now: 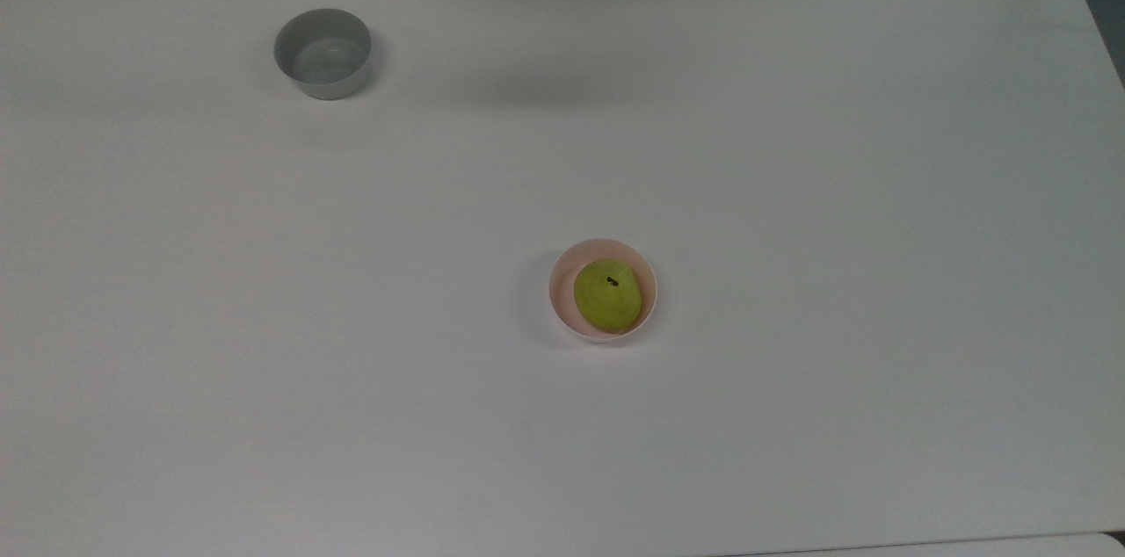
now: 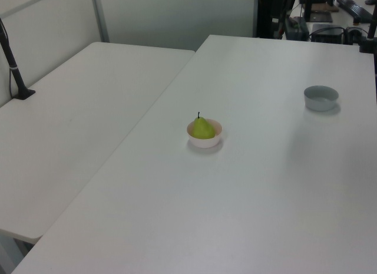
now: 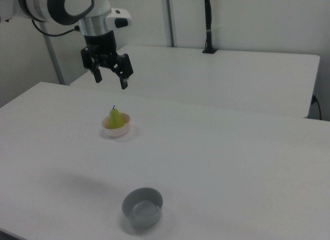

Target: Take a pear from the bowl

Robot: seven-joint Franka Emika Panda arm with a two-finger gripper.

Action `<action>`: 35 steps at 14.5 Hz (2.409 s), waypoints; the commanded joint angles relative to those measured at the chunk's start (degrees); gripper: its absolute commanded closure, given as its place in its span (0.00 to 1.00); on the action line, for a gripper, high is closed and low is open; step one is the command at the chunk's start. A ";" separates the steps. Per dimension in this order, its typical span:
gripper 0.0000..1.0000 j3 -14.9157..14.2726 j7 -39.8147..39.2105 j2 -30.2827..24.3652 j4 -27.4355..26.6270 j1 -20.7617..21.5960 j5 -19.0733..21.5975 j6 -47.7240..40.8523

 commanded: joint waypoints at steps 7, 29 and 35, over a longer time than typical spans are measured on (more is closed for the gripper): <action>0.00 0.10 -20.32 0.04 -1.49 0.20 -0.86 0.99; 0.00 0.19 1.28 19.63 -0.79 13.47 -2.87 28.75; 0.00 0.19 -0.93 24.03 -0.79 15.05 -5.78 33.76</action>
